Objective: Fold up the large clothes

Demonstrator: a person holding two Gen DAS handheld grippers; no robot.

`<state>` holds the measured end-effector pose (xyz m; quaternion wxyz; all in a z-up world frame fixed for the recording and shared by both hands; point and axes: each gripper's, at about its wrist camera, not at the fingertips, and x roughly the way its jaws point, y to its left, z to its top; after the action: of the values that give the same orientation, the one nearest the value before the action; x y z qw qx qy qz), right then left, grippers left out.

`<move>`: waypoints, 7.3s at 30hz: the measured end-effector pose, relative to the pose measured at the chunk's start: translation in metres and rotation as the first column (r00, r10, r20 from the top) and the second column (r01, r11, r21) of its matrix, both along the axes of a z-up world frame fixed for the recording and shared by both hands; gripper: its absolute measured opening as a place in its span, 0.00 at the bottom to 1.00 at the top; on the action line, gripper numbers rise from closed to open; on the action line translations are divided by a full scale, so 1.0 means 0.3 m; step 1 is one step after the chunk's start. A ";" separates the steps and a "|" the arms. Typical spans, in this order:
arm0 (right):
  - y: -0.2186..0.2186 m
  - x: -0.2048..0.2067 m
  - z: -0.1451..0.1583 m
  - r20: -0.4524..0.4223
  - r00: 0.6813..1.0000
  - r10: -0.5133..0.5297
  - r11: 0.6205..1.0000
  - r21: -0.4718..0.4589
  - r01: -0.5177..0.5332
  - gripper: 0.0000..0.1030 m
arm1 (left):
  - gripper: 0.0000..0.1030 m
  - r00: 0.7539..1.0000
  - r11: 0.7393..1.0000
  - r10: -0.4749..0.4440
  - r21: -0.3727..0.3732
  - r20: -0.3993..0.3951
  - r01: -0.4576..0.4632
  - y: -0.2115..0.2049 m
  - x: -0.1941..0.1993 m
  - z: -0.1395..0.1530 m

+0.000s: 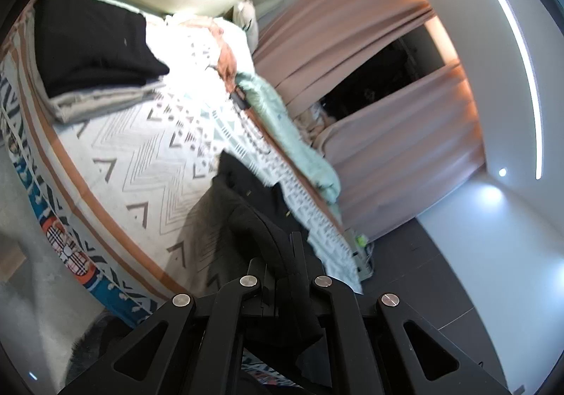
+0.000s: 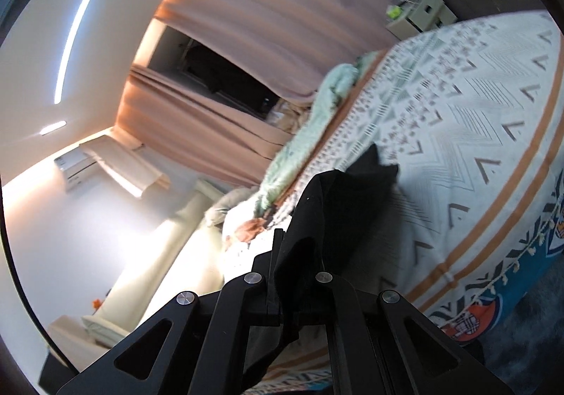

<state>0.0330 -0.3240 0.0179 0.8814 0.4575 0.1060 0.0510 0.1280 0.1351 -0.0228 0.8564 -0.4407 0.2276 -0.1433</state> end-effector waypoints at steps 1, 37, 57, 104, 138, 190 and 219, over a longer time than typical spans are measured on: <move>0.011 -0.012 0.013 0.006 1.000 0.002 1.000 -0.003 -0.002 0.03 | 0.03 1.000 1.000 0.006 -0.008 0.013 -0.006 0.012 -0.019 0.024; -0.030 0.363 0.266 0.088 0.992 -0.089 0.993 0.085 0.082 0.03 | 0.04 0.990 0.993 0.117 -0.018 0.078 -0.116 -0.032 0.402 0.307; -0.185 0.925 -0.012 -0.158 0.971 -0.181 0.939 0.267 0.219 0.04 | 0.03 0.958 0.977 0.208 -0.009 -0.199 -0.214 -0.137 0.994 0.024; 0.045 1.233 -0.306 -0.485 0.872 0.070 0.995 -0.033 -0.098 0.60 | 0.77 0.901 0.940 0.277 0.291 -0.334 -0.181 -0.161 1.018 -0.204; 0.405 1.337 -0.471 -0.776 0.631 -0.014 0.684 -0.467 -0.560 0.67 | 0.77 0.868 0.401 0.192 0.844 -0.458 0.356 -0.611 1.155 -0.503; 0.624 1.358 -0.433 -0.777 0.604 0.175 0.621 -0.389 -0.680 0.60 | 0.76 0.838 0.647 0.394 0.762 -0.378 0.039 -0.087 1.061 -0.327; 0.473 1.820 -0.461 -0.758 0.653 0.006 0.716 -0.453 -0.532 0.30 | 0.76 0.835 0.667 0.372 0.742 -0.405 0.063 -0.073 1.092 -0.341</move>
<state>0.5791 -0.1821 -0.1204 0.8499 0.0872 0.5190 -0.0286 0.4555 0.1132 -0.1252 0.8721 -0.1023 0.4502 0.1620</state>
